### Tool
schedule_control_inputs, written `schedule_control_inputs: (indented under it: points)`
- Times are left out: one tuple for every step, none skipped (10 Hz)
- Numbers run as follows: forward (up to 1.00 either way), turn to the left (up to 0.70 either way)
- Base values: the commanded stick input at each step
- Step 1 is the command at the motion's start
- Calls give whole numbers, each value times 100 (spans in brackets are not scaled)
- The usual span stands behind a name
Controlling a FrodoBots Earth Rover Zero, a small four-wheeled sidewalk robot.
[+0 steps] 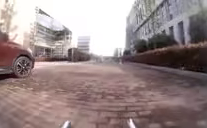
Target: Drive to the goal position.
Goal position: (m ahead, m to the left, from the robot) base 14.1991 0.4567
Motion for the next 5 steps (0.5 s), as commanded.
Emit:
schedule_control_inputs:
  points:
    - [70, -14]
    - [70, -14]
    - [70, -14]
    - [70, -14]
    - [70, -14]
